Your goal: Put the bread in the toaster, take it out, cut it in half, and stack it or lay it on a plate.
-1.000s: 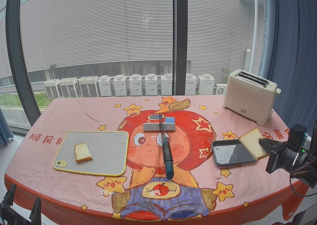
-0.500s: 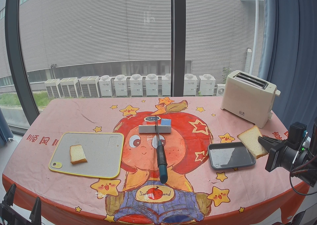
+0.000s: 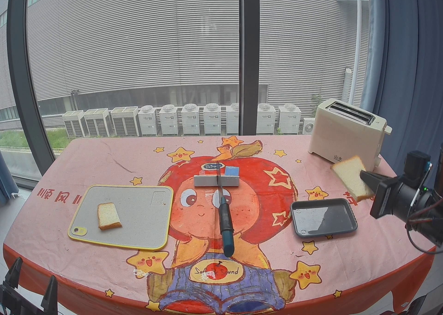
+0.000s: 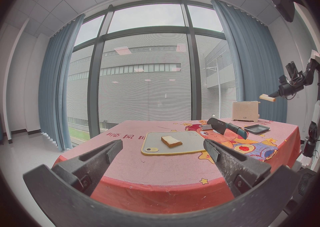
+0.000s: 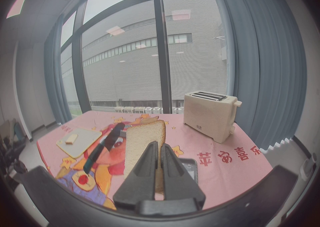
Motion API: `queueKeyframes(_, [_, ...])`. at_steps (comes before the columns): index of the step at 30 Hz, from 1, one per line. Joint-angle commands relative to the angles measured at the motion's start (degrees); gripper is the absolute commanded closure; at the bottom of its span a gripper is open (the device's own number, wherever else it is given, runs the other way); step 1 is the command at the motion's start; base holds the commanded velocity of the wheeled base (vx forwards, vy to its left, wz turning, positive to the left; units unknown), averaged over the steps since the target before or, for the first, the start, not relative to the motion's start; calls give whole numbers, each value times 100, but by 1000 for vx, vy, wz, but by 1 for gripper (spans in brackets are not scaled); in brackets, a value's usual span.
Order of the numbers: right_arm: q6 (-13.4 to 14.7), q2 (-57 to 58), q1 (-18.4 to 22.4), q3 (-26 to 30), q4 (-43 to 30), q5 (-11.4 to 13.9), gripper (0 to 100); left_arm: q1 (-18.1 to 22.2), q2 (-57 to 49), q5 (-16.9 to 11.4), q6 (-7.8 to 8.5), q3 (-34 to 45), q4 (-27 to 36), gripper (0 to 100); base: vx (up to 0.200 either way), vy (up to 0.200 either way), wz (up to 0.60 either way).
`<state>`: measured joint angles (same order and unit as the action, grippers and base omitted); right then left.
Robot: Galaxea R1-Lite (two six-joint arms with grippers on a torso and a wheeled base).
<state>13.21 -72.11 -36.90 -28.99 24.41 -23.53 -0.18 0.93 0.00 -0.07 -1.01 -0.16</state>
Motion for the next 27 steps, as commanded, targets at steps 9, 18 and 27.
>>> queueKeyframes(9, [893,-1350,16,-1047,-138,-433,100,1,-93,0,-1,101,-2,0,0,0,0])
queueKeyframes(18, [1025,-1895,113,-766,-41,-732,100,1,-93,0,-1,101,-2,0,0,0,0])
queueKeyframes(27, [1236,-2290,148,-696,-50,-732,100,1,-93,0,-1,101,-2,0,0,0,0])
